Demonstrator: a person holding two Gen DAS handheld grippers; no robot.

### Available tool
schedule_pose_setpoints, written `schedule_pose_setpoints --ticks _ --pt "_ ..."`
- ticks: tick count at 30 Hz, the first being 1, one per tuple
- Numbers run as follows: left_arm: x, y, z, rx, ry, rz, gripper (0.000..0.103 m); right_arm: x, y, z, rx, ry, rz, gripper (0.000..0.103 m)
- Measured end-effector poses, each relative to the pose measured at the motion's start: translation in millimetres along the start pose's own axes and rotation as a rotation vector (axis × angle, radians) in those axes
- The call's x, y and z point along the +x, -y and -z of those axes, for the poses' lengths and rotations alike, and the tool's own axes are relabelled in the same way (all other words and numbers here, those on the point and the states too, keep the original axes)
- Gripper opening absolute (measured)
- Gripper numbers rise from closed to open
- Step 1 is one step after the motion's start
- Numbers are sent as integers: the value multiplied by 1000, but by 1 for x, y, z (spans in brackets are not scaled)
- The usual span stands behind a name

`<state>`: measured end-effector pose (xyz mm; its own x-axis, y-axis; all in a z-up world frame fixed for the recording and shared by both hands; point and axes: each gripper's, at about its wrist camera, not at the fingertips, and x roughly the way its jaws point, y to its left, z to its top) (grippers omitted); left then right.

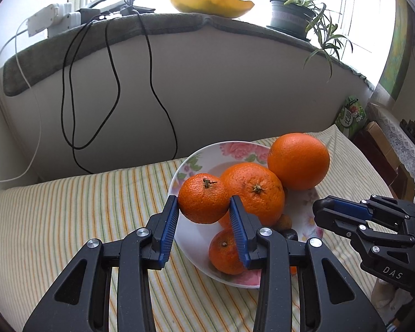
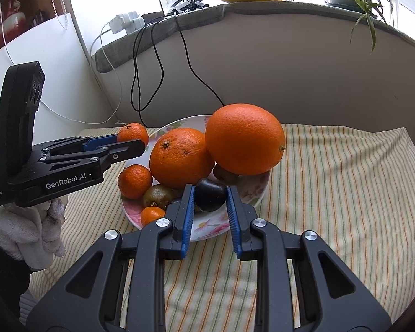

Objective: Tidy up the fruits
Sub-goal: 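Carry the tangerine with the left tool while the right tool carries the plum to the plate, then open both tools to release the tangerine and plum onto the plate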

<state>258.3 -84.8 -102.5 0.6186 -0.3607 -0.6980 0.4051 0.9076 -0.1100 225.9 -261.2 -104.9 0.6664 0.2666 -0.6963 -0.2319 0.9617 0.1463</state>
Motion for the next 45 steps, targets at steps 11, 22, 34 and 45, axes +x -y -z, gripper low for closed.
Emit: schedule_pose_setpoints --ticks 11,22,34,45 --pt "1 1 1 1 -7 2 37 5 -3 0 -11 -10 6 24" --pt "0 -2 1 -10 -7 -15 39 7 -5 0 -26 -7 13 25" --pt "-11 -1 -2 -10 18 -21 46 0 -7 -1 -31 22 24 47" --pt "-32 5 8 -11 53 -20 55 -20 -7 6 -18 52 27 70"
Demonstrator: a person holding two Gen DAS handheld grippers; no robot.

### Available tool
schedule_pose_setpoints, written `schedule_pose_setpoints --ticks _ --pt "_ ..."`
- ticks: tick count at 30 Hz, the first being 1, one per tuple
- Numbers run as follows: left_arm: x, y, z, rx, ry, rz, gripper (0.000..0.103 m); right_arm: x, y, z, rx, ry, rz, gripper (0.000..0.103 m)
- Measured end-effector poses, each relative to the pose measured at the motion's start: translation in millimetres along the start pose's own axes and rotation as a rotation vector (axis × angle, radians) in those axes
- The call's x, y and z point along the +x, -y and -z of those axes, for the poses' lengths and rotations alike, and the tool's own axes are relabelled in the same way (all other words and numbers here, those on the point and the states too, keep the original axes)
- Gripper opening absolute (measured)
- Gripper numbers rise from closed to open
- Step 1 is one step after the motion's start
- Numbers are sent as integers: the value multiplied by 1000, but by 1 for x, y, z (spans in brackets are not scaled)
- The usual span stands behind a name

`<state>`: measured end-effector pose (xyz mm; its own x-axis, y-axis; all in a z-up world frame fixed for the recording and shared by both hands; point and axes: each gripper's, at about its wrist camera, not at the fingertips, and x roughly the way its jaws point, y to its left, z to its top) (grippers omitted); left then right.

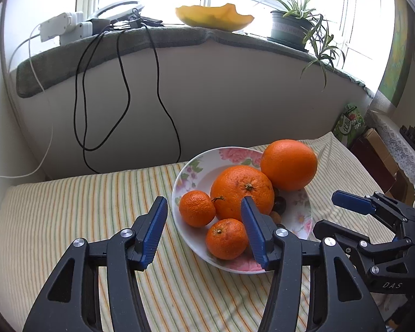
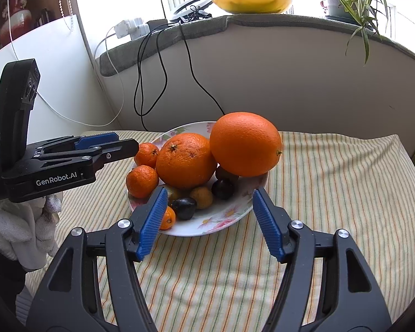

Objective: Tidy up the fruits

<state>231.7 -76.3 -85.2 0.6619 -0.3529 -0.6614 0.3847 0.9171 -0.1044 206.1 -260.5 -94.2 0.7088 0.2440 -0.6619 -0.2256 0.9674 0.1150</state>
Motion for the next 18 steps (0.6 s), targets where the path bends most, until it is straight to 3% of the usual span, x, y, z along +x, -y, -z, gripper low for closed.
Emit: schedule_pose_setpoints --ticks 3,5,11,18 --pt "-13 3 5 -3 20 -3 58 -10 -2 2 0 12 0 74" --pt "-22 4 8 -6 33 -7 66 -16 -5 4 -3 21 -1 79" --pt "-50 6 18 -29 73 -46 72 -38 -7 12 6 51 12 88" --pt "-81 16 33 -32 115 -103 81 -60 -17 18 -30 90 45 92"
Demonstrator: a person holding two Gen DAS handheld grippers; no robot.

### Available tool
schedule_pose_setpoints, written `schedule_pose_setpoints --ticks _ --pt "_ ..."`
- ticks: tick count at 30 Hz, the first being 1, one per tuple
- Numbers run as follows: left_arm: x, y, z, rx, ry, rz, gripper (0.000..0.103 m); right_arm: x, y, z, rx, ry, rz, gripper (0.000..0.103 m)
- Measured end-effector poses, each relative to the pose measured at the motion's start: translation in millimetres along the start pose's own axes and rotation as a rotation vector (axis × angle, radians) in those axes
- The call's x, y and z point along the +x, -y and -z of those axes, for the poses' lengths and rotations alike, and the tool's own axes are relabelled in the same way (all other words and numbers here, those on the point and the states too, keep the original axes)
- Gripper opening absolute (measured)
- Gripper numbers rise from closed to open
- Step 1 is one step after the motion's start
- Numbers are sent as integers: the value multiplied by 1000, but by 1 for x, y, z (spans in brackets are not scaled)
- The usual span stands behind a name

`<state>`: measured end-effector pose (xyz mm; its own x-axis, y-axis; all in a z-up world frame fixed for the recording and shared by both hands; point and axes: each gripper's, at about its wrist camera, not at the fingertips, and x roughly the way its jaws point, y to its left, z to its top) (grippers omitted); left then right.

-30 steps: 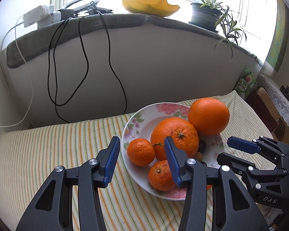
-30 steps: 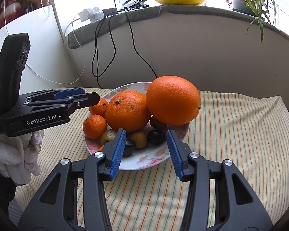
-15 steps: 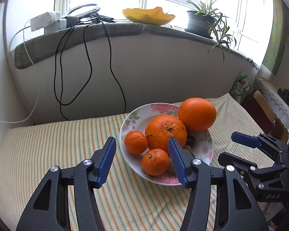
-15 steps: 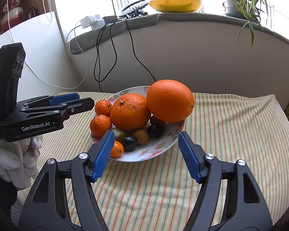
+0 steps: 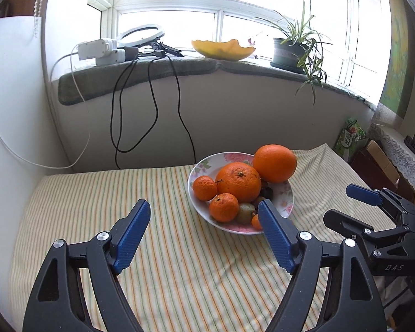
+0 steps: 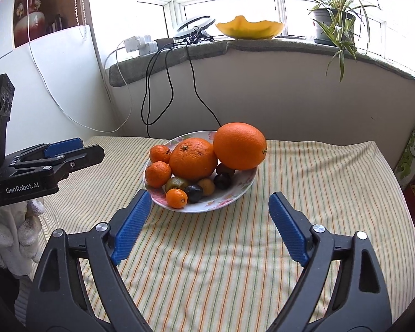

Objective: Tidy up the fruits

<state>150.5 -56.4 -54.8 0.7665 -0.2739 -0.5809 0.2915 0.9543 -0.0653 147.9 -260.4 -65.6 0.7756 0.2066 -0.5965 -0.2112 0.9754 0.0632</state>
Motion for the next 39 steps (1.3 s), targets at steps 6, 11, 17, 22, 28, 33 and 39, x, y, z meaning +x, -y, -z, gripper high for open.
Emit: schedule_pose_setpoints --ticks 6,11,17,22,28,33,39 --pt "-18 5 17 -41 9 -37 82 -16 -4 6 1 33 16 100" --pt "-26 9 29 -50 6 -42 82 -24 -5 11 11 45 30 100" --pt "-36 14 36 -37 8 -50 85 -29 -6 18 26 39 20 100" --pt "-44 17 38 -32 13 -52 86 -33 -13 20 19 44 14 100" --pt "-53 21 38 -21 32 -60 88 -38 -16 20 13 49 12 100" --pt "-58 23 39 -20 43 -58 89 -41 -17 20 11 53 9 100" --pt "-63 24 40 -27 58 -62 89 -43 -17 21 13 54 10 100"
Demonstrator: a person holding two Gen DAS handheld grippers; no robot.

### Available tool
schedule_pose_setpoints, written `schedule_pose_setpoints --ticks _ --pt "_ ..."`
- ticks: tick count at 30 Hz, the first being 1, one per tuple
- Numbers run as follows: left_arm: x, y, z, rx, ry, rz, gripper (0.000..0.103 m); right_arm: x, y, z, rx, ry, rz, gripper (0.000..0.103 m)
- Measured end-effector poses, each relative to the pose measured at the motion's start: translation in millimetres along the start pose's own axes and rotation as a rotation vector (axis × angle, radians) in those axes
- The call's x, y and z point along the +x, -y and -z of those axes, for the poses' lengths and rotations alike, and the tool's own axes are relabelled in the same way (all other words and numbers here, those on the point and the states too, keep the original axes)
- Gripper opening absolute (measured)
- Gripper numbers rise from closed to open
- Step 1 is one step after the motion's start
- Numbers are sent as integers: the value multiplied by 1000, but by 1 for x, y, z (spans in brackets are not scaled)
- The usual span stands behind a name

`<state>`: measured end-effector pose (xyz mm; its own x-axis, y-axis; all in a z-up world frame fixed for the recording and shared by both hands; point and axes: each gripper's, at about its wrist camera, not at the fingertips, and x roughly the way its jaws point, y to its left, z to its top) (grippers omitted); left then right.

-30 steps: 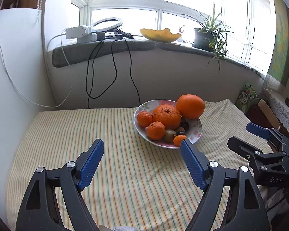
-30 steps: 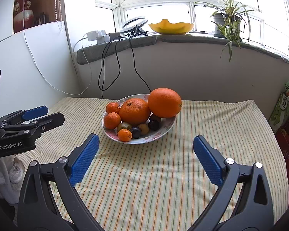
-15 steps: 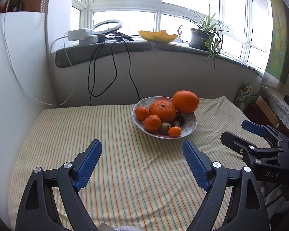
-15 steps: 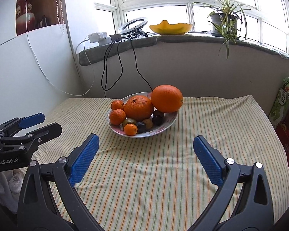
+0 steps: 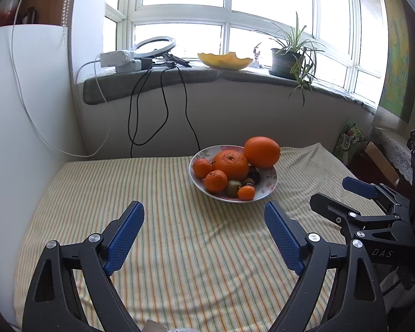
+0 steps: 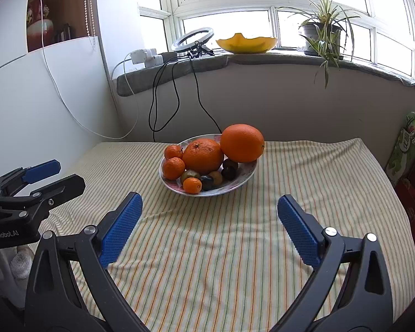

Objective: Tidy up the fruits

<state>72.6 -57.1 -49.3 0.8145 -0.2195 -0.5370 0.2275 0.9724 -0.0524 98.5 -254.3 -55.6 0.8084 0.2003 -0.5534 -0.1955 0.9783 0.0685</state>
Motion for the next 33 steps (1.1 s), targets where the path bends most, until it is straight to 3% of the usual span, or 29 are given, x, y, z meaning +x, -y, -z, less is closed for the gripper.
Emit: schedule_pose_setpoints --ticks 33 --pt "5 4 0 17 3 0 90 10 6 3 -8 -21 15 100"
